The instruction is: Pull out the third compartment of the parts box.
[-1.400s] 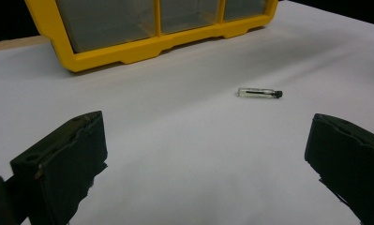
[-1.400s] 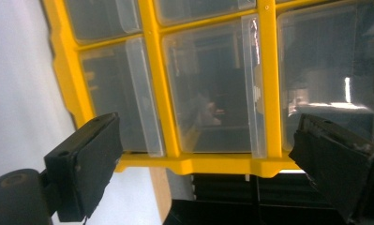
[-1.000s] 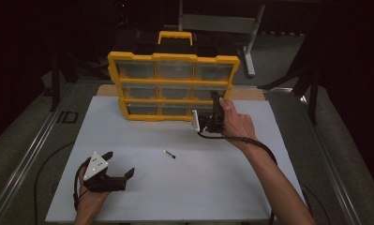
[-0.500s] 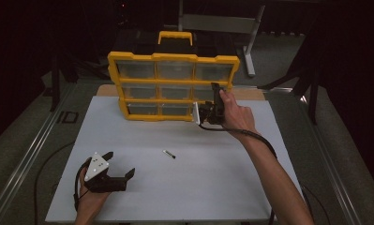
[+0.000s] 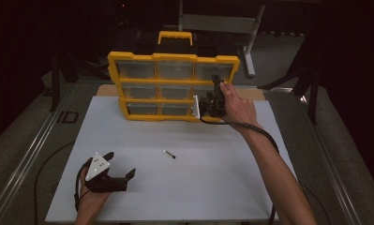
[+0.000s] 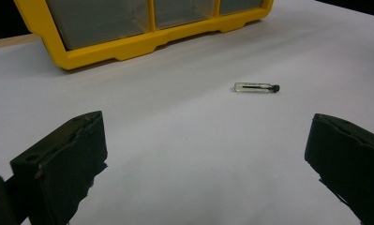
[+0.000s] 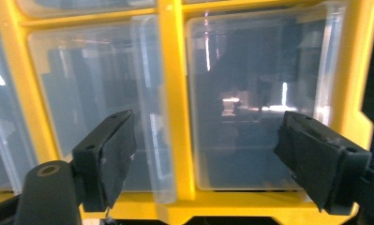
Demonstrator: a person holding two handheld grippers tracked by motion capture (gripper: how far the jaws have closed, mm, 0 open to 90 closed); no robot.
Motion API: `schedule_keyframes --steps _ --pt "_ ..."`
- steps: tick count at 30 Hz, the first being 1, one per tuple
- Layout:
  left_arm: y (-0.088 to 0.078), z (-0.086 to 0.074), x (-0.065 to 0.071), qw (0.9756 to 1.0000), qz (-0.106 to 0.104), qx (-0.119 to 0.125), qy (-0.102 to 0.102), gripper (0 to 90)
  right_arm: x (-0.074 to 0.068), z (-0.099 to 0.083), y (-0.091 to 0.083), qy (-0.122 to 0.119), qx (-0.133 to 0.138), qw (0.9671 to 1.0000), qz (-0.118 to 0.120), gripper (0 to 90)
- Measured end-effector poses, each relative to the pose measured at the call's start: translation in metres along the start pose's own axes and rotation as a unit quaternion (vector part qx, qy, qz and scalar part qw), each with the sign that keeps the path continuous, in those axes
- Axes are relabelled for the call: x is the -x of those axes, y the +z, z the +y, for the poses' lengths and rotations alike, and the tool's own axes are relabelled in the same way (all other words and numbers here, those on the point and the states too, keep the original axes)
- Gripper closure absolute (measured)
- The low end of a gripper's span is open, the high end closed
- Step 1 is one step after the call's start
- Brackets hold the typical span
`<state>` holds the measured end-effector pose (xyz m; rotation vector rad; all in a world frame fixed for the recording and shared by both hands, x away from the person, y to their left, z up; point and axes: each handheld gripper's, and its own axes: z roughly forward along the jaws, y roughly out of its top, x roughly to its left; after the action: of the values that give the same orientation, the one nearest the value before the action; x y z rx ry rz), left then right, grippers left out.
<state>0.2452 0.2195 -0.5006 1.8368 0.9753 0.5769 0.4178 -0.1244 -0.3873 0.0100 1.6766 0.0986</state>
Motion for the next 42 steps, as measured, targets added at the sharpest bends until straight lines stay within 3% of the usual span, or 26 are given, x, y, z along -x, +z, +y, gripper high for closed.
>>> schedule_keyframes --steps 13,22,27,42 --pt "0.000 0.000 0.001 1.0000 -0.004 -0.001 0.000 0.2 0.030 0.003 0.003 -0.007 -0.001 0.9991 -0.042 24.2" --pt "0.001 0.000 0.002 1.0000 -0.005 -0.002 -0.001 0.2 0.046 -0.001 0.010 -0.021 -0.010 0.9971 -0.072 42.4" --pt "0.003 0.000 0.003 1.0000 -0.007 -0.004 0.001 0.1 0.049 -0.002 0.014 -0.038 -0.017 0.9957 -0.083 50.8" --pt "0.004 0.000 0.004 0.9999 -0.010 -0.007 0.003 0.2 0.052 -0.009 0.014 -0.046 -0.025 0.9945 -0.091 54.7"
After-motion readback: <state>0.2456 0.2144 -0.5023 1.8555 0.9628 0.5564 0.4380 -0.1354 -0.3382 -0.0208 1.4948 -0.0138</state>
